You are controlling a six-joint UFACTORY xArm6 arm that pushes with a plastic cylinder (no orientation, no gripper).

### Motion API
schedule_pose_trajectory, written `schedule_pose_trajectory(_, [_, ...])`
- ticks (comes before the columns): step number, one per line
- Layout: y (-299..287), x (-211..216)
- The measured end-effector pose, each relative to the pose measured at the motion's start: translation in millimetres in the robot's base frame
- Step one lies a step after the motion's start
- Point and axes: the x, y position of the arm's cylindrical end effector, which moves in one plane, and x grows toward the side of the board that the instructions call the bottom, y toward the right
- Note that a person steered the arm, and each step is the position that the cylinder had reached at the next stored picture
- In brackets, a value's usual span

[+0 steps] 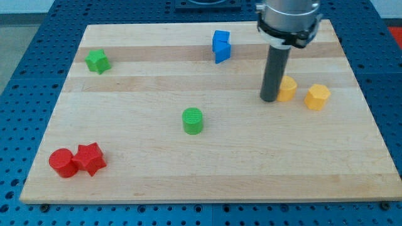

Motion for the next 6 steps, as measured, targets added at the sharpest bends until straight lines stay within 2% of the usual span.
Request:
schedule_pose_trajectory(2, [33, 3])
schedule_pose_trajectory(3, [31, 3])
schedule_pose_trajectory(6, [-27, 3])
